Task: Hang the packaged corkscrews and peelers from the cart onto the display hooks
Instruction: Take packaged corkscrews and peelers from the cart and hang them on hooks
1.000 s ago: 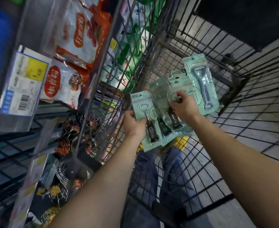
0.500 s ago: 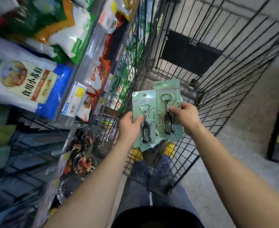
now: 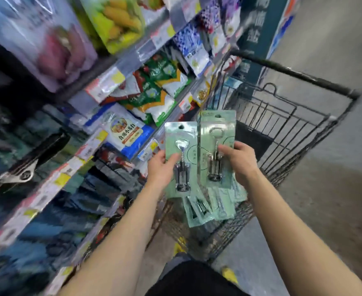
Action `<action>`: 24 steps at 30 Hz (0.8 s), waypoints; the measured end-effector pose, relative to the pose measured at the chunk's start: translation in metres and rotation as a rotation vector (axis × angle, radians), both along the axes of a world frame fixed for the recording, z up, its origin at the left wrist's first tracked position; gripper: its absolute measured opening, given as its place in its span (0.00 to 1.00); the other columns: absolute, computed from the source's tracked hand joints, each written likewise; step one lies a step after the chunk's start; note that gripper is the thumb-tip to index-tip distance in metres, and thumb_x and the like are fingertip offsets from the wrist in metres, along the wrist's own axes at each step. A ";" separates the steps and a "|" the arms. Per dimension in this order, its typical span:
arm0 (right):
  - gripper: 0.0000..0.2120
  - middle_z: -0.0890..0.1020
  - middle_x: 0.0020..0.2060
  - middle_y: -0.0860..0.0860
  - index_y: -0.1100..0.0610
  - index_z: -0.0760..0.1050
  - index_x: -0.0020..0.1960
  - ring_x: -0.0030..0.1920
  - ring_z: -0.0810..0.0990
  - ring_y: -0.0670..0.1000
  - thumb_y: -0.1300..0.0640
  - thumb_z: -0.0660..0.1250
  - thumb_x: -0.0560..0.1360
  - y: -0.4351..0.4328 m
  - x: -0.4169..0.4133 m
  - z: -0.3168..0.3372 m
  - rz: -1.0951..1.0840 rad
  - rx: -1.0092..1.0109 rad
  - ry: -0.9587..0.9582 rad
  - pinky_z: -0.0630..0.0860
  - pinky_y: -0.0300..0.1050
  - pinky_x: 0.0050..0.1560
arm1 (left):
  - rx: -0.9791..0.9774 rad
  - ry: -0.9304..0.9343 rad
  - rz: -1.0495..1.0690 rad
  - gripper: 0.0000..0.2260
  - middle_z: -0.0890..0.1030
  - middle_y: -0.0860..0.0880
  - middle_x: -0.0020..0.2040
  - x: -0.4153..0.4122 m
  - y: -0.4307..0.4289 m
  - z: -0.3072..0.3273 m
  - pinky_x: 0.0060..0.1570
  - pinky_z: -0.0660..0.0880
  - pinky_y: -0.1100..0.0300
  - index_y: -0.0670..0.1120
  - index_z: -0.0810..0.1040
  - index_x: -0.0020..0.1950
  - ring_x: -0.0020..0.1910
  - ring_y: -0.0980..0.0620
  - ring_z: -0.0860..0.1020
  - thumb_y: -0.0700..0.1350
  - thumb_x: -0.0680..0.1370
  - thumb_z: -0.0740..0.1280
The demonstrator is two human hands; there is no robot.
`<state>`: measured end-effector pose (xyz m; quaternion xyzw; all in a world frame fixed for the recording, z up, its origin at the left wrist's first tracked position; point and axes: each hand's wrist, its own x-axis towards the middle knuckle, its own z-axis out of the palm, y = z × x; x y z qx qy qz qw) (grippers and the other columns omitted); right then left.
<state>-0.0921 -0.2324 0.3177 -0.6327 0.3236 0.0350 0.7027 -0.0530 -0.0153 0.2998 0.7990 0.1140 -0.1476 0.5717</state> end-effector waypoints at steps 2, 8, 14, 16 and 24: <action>0.08 0.89 0.51 0.54 0.60 0.85 0.57 0.54 0.88 0.58 0.61 0.73 0.79 0.001 -0.003 0.022 0.086 -0.043 -0.061 0.84 0.56 0.58 | -0.002 -0.051 0.053 0.14 0.85 0.51 0.59 -0.022 0.011 0.022 0.60 0.76 0.58 0.46 0.80 0.69 0.55 0.55 0.82 0.46 0.83 0.71; 0.03 0.89 0.45 0.51 0.60 0.85 0.51 0.49 0.88 0.49 0.62 0.75 0.77 0.032 -0.026 0.072 0.322 -0.079 -0.207 0.82 0.41 0.52 | 0.037 -0.167 0.242 0.16 0.85 0.51 0.63 -0.094 0.053 0.077 0.62 0.78 0.56 0.46 0.81 0.69 0.60 0.52 0.83 0.48 0.82 0.73; 0.37 0.78 0.71 0.52 0.64 0.71 0.76 0.70 0.76 0.52 0.50 0.78 0.74 0.112 -0.051 0.114 0.602 -0.024 -0.367 0.69 0.52 0.76 | 0.020 -0.277 0.518 0.13 0.86 0.51 0.57 -0.184 0.121 0.128 0.57 0.79 0.62 0.43 0.81 0.67 0.53 0.58 0.84 0.43 0.83 0.71; 0.35 0.76 0.73 0.51 0.64 0.68 0.78 0.73 0.74 0.53 0.53 0.76 0.77 0.137 -0.061 0.128 0.637 0.000 -0.427 0.67 0.52 0.77 | 0.014 -0.311 0.592 0.13 0.87 0.49 0.57 -0.206 0.141 0.141 0.58 0.78 0.60 0.42 0.82 0.67 0.52 0.56 0.84 0.41 0.83 0.71; 0.15 0.88 0.56 0.49 0.55 0.84 0.60 0.59 0.85 0.51 0.54 0.77 0.75 0.293 -0.134 0.173 0.961 0.009 -0.529 0.78 0.53 0.68 | 0.079 -0.427 0.894 0.16 0.88 0.48 0.60 -0.342 0.257 0.183 0.70 0.78 0.44 0.42 0.82 0.65 0.60 0.48 0.85 0.47 0.80 0.74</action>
